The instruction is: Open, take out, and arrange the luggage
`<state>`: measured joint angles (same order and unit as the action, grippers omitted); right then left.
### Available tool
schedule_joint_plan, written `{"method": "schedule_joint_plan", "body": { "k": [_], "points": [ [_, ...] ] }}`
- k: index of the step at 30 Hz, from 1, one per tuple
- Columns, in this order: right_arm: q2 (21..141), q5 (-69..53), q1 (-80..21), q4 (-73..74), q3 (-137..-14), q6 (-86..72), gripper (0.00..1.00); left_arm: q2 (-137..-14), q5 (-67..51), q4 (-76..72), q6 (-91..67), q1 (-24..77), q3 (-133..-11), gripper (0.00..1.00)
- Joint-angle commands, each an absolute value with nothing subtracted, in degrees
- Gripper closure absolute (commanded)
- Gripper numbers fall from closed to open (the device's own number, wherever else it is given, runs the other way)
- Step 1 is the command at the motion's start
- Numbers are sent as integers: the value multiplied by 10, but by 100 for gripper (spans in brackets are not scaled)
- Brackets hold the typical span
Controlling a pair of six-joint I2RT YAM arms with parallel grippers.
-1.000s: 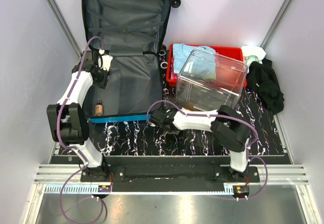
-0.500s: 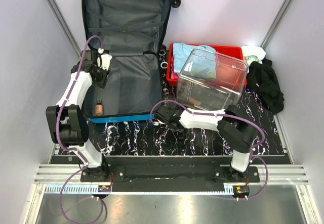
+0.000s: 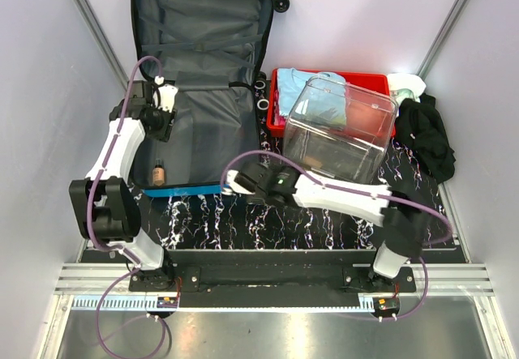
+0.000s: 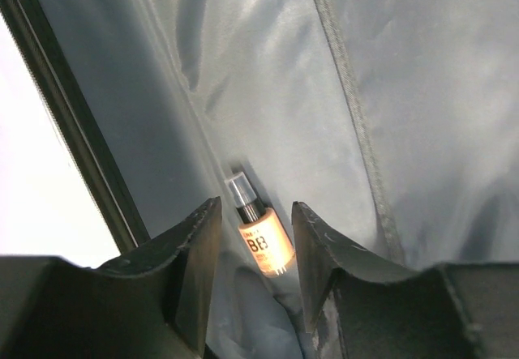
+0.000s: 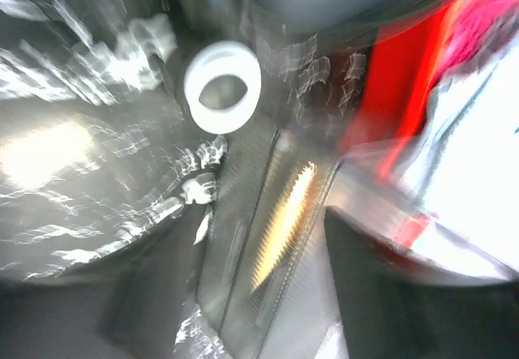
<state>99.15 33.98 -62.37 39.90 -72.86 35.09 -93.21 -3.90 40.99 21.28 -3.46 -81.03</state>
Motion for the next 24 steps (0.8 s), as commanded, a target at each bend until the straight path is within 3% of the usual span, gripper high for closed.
{"method": "schedule_joint_plan", "body": {
  "k": [1, 2, 7, 8, 10, 16, 24],
  "points": [
    [904, 155, -647, 423, -827, 280, 12, -882, -58, 410, 201, -39, -794, 51],
    [894, 136, -647, 402, -844, 271, 1, -867, -57, 410, 201, -39, -788, 49],
    [872, 79, -615, 374, -928, 206, 0, -806, -52, 403, 206, -40, -738, 34],
    [874, 78, -601, 383, -970, 191, 0, -784, -52, 403, 207, -39, -721, 25],
    [880, 77, -548, 390, -1009, 140, 0, -763, -51, 402, 209, -40, -706, 22],
    [836, 160, -423, 395, -1081, 30, 0, -680, -41, 389, 211, -40, -630, 3],
    [699, 225, -130, 417, -1040, -64, 0, -606, -17, 355, 179, -40, -553, 1]
  ]
}}
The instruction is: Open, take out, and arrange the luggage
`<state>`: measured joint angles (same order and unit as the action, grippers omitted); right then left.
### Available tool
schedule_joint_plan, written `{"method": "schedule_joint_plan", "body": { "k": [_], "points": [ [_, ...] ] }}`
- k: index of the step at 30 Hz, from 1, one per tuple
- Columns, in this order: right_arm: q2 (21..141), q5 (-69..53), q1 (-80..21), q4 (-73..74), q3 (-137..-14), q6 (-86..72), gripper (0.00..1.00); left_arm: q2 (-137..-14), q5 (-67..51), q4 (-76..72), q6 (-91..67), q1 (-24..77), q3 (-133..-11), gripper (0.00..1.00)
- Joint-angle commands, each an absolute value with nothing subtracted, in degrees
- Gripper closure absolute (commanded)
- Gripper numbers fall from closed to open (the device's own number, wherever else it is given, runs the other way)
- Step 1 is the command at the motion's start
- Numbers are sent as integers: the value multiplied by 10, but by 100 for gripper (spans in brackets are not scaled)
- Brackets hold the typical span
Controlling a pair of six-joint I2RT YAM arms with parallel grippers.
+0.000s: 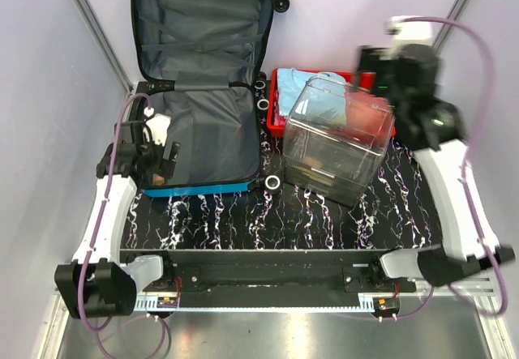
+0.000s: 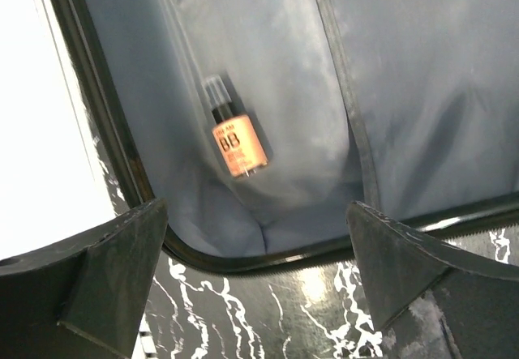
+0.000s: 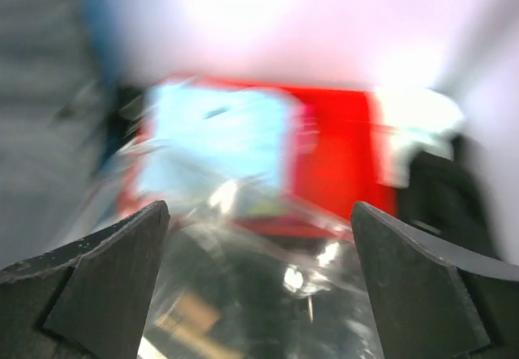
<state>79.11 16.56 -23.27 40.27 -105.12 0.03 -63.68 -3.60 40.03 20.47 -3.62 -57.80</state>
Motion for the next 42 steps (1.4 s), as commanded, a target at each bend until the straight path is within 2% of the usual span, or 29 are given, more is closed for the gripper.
{"method": "schedule_joint_plan", "body": {
  "k": [1, 7, 14, 25, 42],
  "points": [
    [688, 231, -113, 420, -1032, -66, 0, -600, -11, 349, 173, -40, -546, 1],
    [640, 321, -11, 432, -954, -54, 0, -574, 35, 323, 135, -41, -506, 1],
    [579, 213, 109, 361, -766, -150, 0, -555, 54, 309, 124, -43, -478, 1],
    [472, 160, 121, 224, -525, -200, 0, -547, 60, 298, 105, -47, -466, 1],
    [417, 118, 121, 158, -439, -185, 0, -542, 25, 307, 116, -53, -457, 1]
  ]
}}
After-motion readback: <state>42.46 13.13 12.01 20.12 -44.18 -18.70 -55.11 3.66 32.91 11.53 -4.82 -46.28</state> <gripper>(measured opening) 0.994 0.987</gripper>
